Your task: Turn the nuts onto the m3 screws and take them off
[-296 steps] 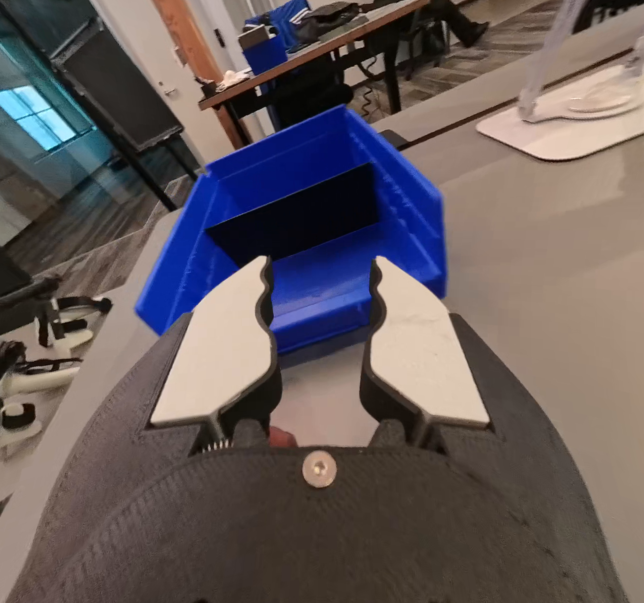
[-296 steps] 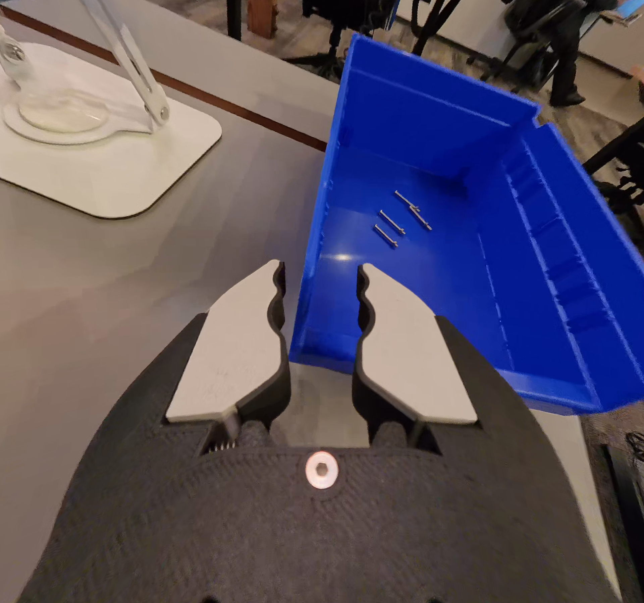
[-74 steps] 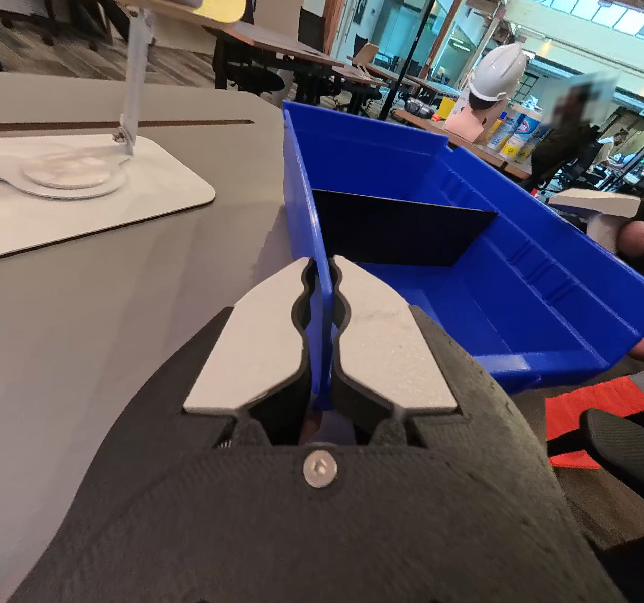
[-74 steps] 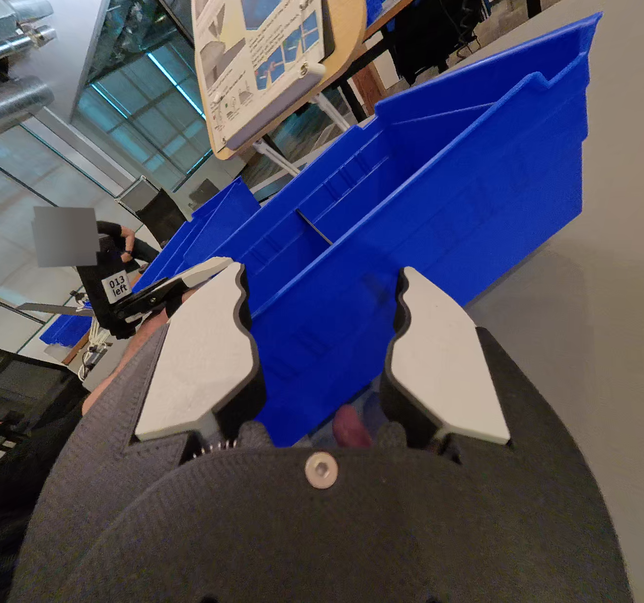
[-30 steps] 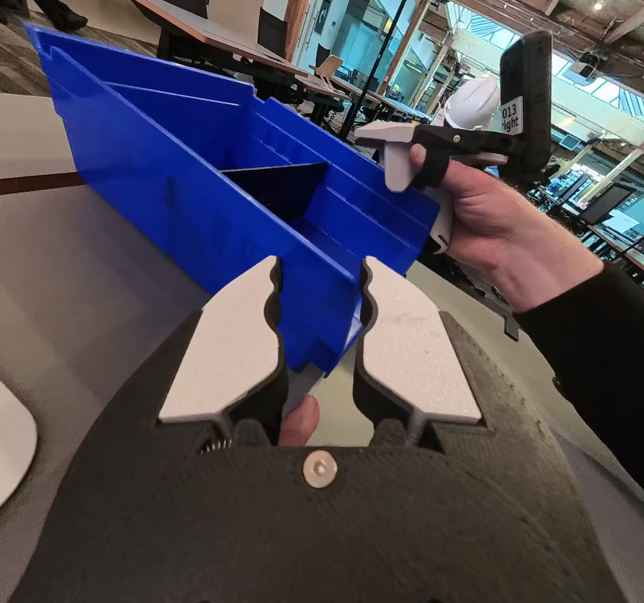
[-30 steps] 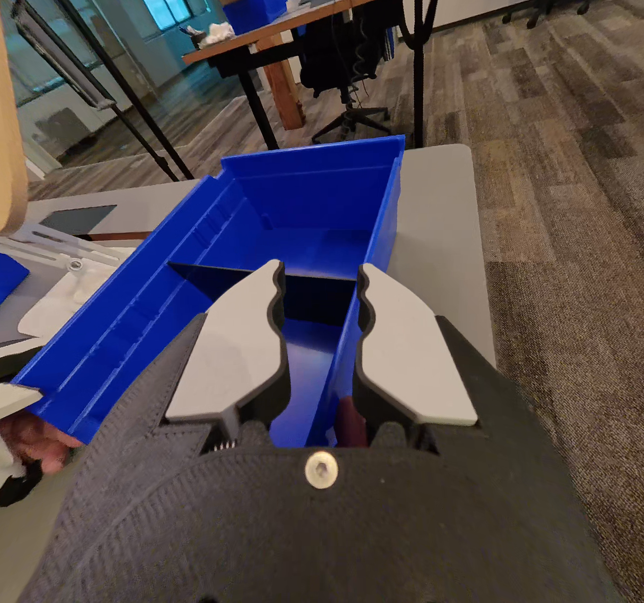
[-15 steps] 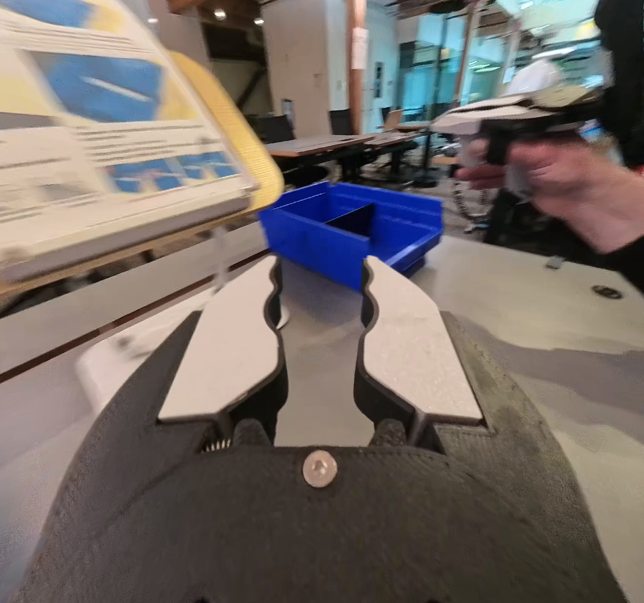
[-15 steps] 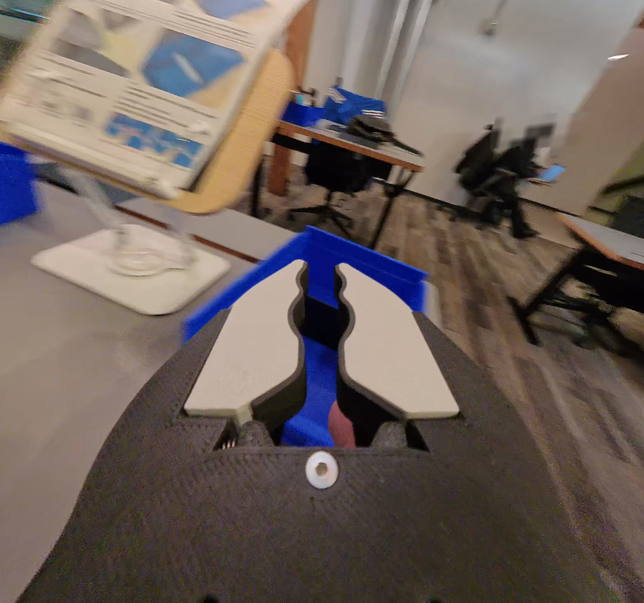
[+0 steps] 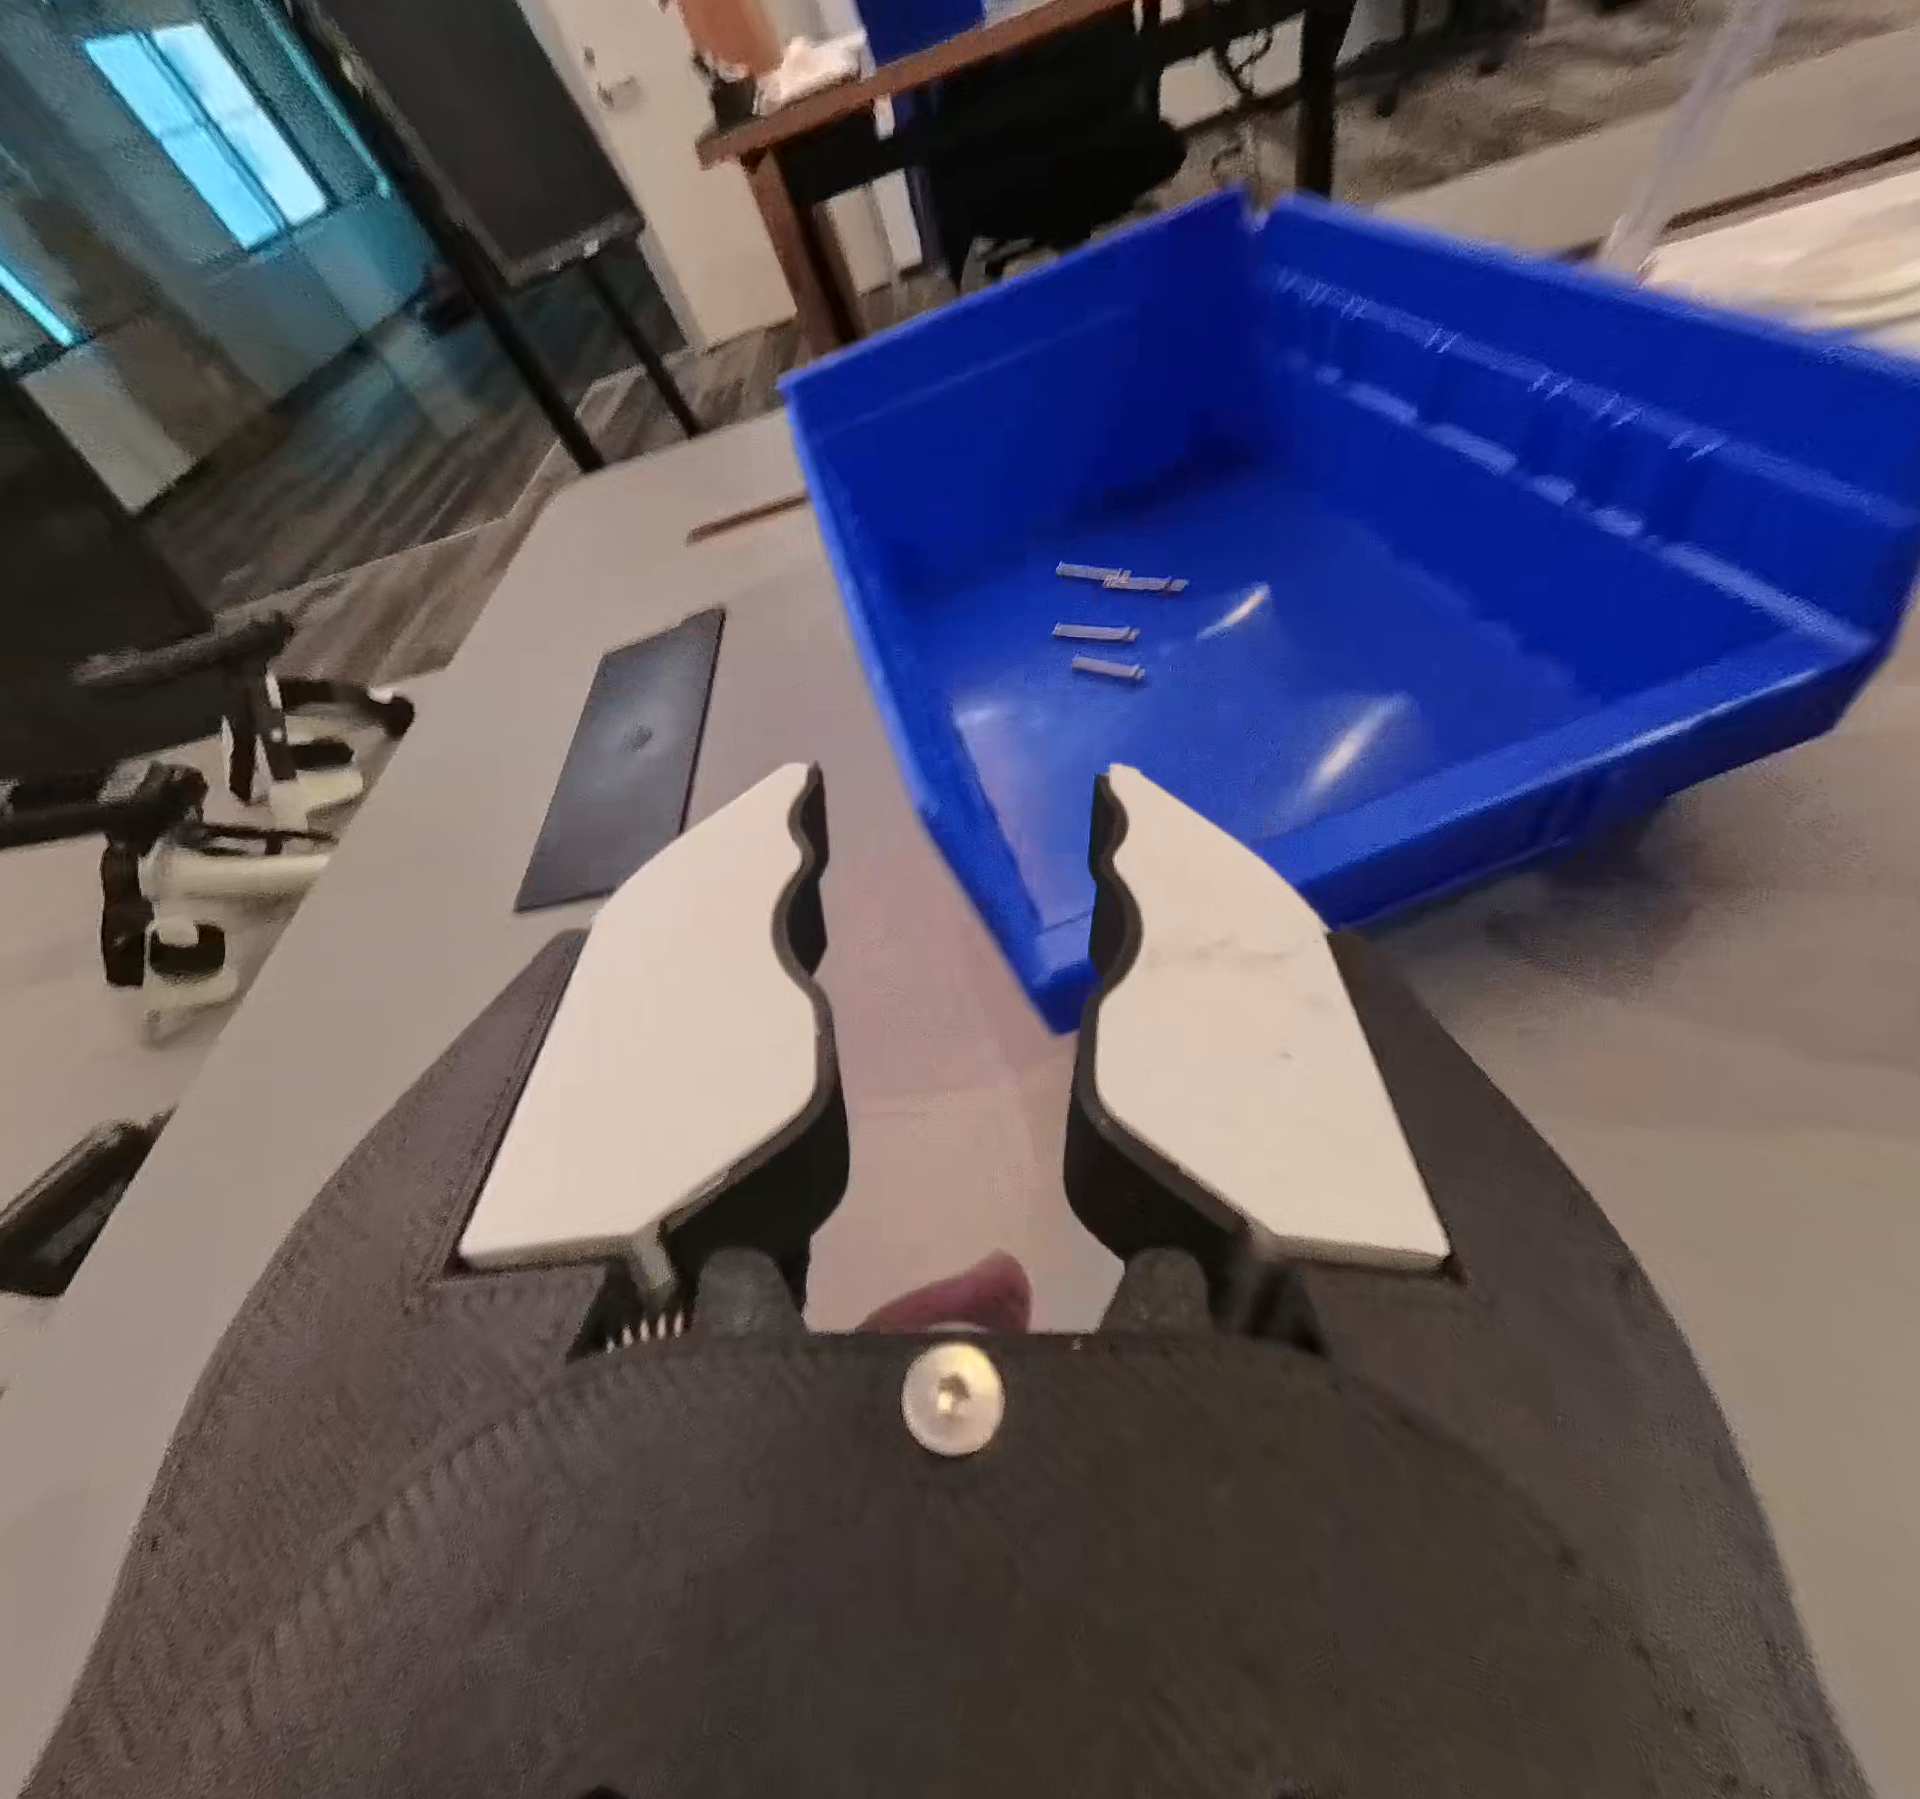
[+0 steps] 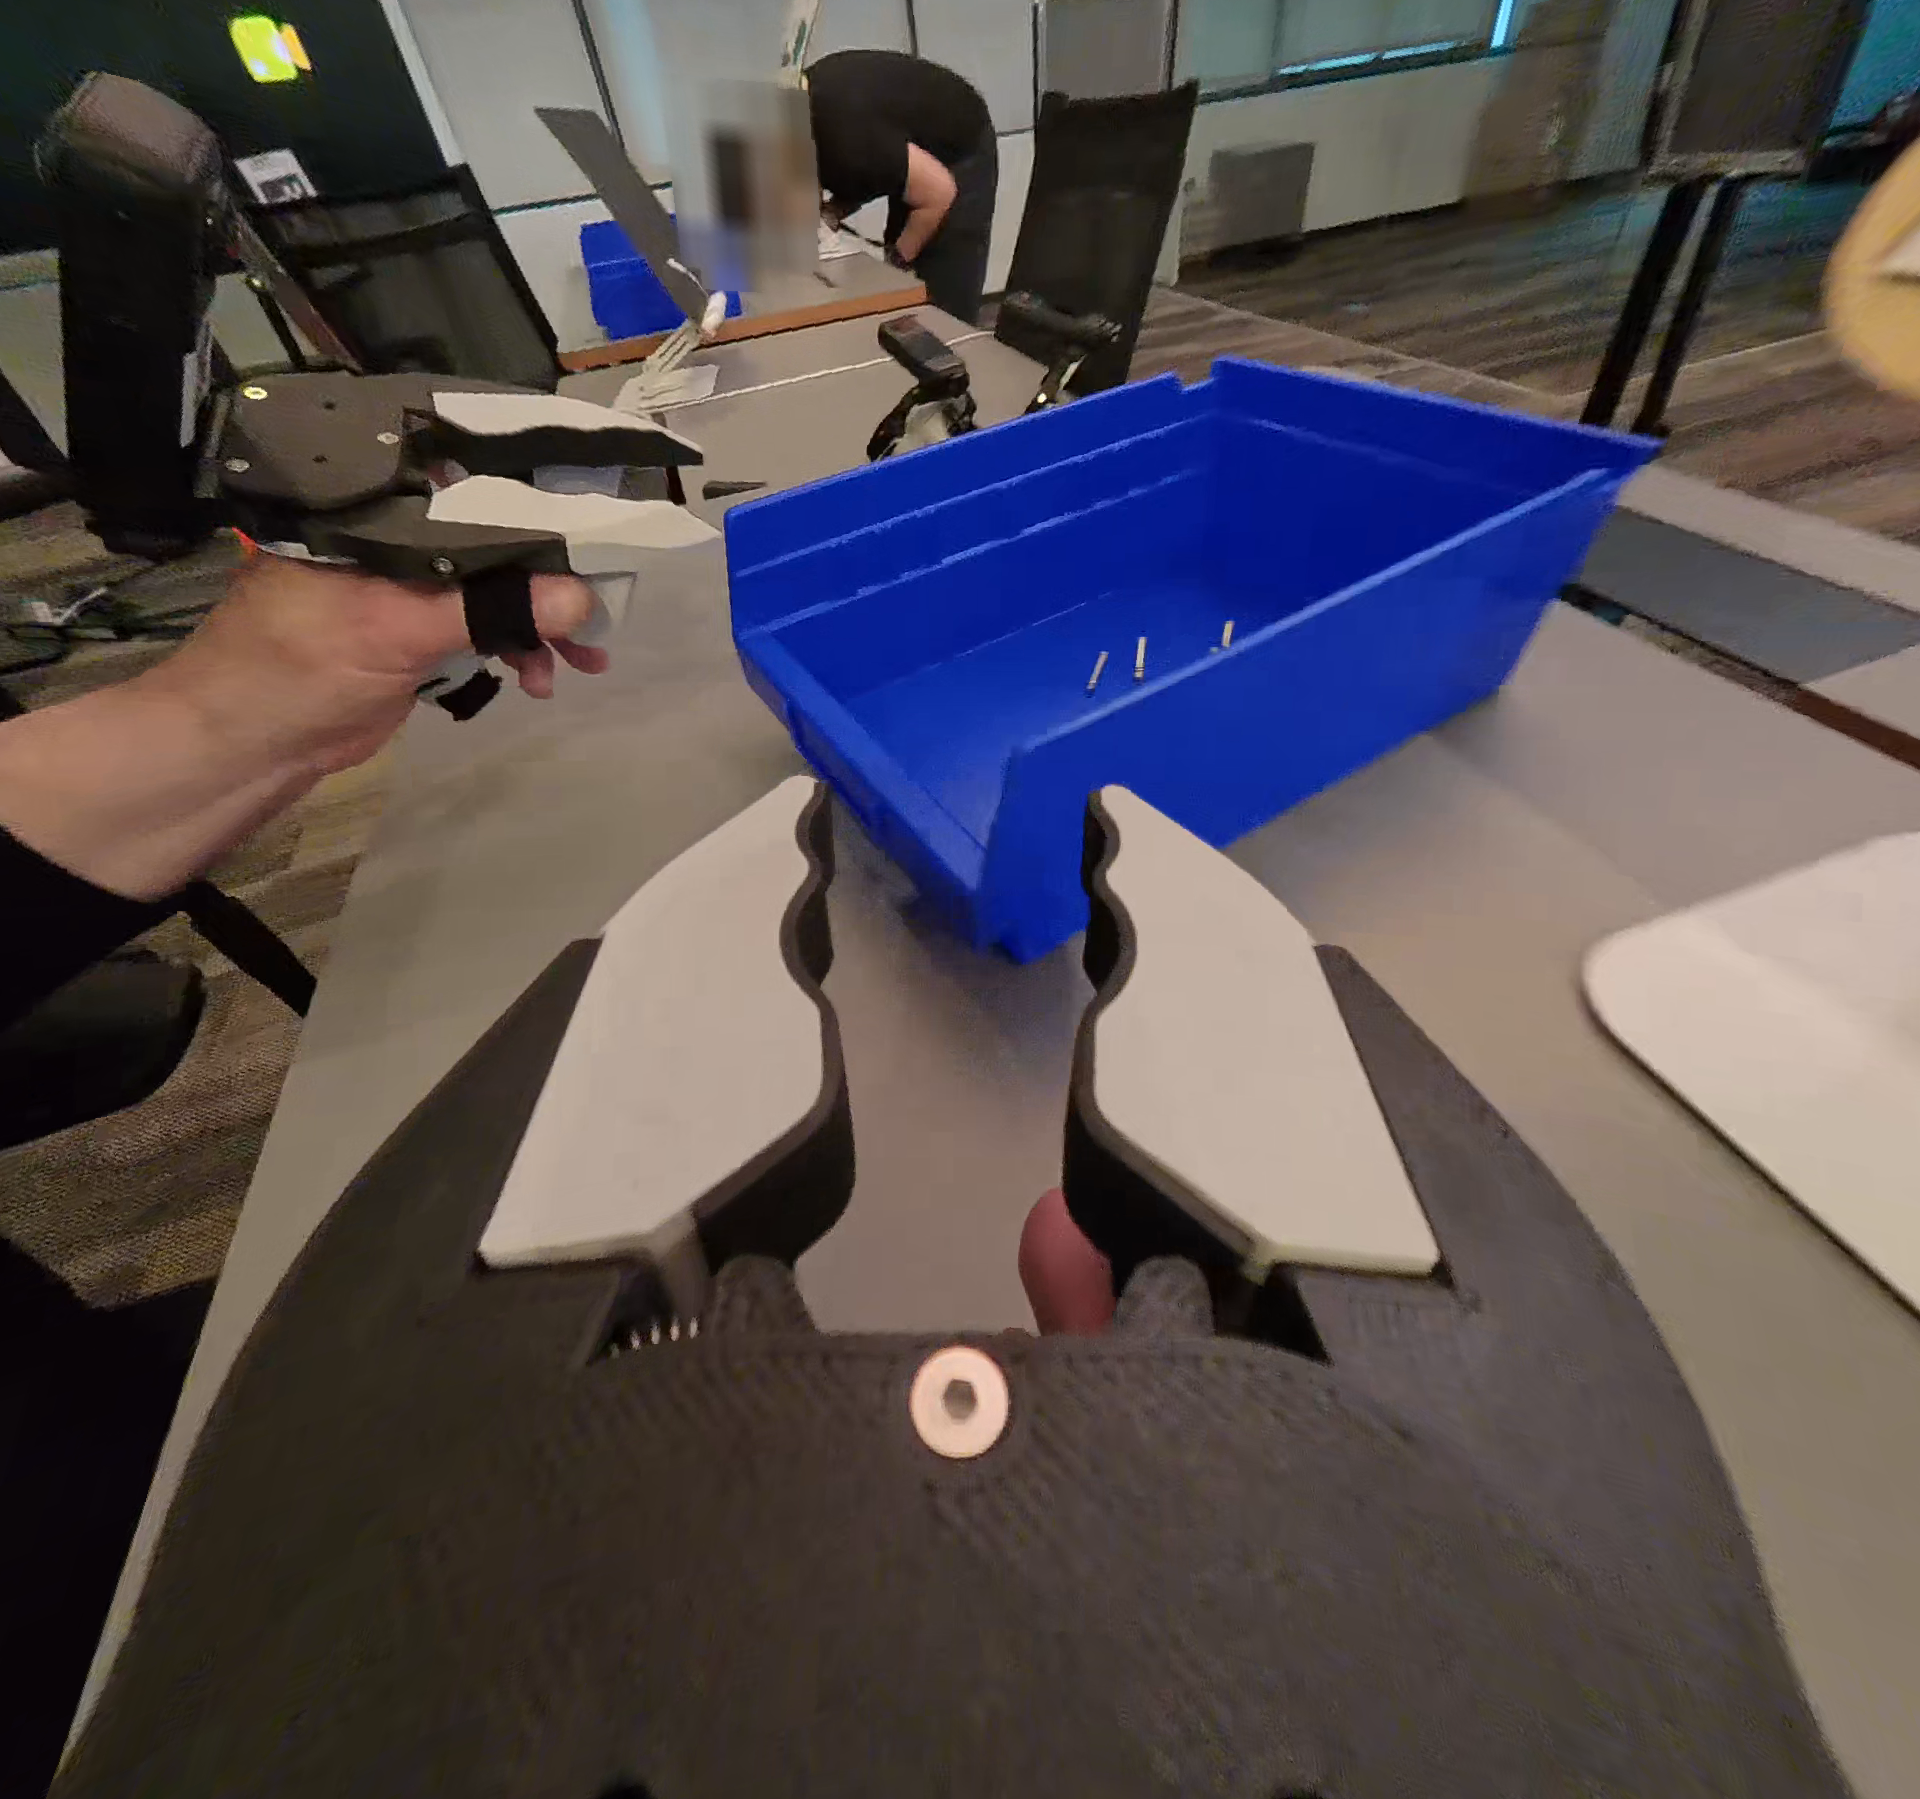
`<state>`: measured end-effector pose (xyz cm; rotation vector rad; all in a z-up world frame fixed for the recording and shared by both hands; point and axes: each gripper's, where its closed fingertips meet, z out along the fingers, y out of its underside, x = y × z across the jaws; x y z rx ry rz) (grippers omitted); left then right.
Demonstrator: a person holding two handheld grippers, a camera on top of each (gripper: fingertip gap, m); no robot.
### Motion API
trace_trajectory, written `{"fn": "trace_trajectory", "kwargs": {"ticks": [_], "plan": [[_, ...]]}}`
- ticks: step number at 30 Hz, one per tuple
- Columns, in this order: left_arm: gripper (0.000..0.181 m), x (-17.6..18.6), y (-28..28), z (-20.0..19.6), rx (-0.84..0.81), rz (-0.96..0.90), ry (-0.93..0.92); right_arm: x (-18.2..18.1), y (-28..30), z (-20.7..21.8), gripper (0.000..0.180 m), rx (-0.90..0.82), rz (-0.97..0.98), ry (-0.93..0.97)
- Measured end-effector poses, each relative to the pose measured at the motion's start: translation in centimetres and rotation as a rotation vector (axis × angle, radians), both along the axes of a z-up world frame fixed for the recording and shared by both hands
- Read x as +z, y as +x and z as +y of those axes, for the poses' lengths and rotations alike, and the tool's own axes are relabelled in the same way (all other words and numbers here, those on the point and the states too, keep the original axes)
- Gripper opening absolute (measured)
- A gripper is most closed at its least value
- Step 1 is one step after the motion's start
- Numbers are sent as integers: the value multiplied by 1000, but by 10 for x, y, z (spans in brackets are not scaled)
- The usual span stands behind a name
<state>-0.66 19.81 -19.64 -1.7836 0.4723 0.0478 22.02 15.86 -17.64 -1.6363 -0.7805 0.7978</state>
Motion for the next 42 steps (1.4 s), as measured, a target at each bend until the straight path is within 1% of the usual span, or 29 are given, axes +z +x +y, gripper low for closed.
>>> {"fn": "trace_trajectory", "kwargs": {"ticks": [2,4,5,6,9,10,11,13,14,21,25,29,31,33,34,36,39,42], "plan": [[48,-11,-13,8,19,-23,-20,-10,-27,6,52,21,5,-12],[48,-21,-16,17,12,-86,-58,-19,-49,10,63,35,-2,-21],[49,-23,-19,22,17,-94,-60,-17,-54,13,62,21,4,11],[47,-26,-20,27,15,-94,-63,-21,-60,15,64,26,-25,5],[44,-34,-17,44,-27,-135,-102,-22,-74,20,62,32,-42,22],[42,-35,-17,49,-47,-140,-111,-22,-77,22,59,26,-55,36],[44,-38,-16,54,-60,-142,-135,-24,-80,25,62,28,-67,30],[46,-39,-23,66,-52,-128,-141,-24,-87,30,59,33,-54,18],[43,-39,-26,71,-51,-130,-137,-24,-90,33,59,28,-53,20],[37,-37,-38,106,-49,-214,-134,-29,-107,61,56,4,-41,18],[36,-38,-40,123,-54,-195,-147,-29,-109,83,56,-22,-36,2],[35,-36,-49,134,-41,-203,-134,-31,-113,86,54,21,-63,-3],[38,-29,-59,134,-7,-190,-87,-31,-108,86,55,18,-60,-10],[45,-15,-67,130,19,-188,-42,-29,-99,82,54,17,-54,2],[49,-6,-69,126,28,-161,-15,-30,-94,79,54,13,-66,16],[49,11,-63,117,6,-93,10,-32,-85,73,53,6,-98,53],[37,30,-32,109,-102,-49,-24,-37,-72,59,50,7,-136,120],[27,47,3,114,-180,4,-36,-45,-61,51,49,17,-171,136]]}}
